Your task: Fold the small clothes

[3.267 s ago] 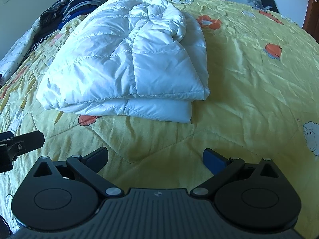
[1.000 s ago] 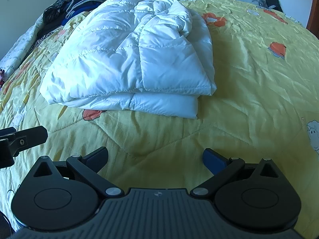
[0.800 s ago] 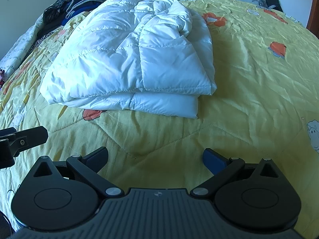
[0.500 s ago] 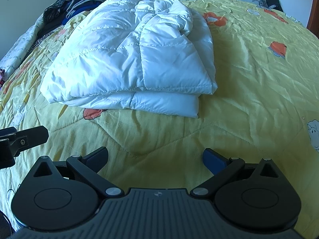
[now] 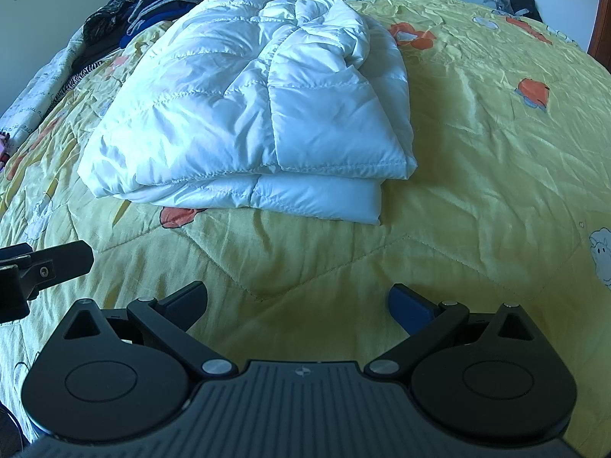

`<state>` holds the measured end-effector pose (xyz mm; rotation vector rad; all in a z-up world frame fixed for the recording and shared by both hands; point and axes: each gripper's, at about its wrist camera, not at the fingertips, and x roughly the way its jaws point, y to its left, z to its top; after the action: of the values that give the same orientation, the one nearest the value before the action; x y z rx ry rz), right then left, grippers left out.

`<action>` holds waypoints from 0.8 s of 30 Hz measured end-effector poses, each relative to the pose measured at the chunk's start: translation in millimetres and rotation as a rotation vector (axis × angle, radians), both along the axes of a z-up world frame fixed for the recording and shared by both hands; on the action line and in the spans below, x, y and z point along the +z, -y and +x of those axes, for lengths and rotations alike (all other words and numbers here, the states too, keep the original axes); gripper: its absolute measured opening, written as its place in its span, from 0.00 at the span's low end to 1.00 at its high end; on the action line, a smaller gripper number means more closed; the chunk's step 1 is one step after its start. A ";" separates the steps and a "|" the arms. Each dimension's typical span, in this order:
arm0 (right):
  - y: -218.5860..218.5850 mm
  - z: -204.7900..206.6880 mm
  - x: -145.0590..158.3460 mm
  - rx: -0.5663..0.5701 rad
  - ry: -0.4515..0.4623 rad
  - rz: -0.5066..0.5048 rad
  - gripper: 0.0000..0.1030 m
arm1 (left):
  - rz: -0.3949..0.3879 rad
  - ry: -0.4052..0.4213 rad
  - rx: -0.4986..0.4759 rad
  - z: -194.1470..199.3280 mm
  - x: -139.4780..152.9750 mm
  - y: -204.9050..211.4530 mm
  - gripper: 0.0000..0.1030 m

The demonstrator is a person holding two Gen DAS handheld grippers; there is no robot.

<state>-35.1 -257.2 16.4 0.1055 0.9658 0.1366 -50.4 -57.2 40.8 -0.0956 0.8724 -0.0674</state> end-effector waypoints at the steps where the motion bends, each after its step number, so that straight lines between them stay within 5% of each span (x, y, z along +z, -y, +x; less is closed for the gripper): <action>1: -0.3 -0.4 -0.3 0.000 0.000 0.000 1.00 | 0.001 0.000 -0.001 0.1 0.0 -0.1 0.98; 24: -1.3 -1.8 -1.6 0.007 -0.003 0.001 1.00 | -0.061 -0.039 -0.018 0.9 -4.9 -0.4 0.98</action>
<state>-36.9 -255.9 14.9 0.1035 0.9689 0.1434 -49.5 -56.7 36.0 -0.1465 0.9105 -0.1089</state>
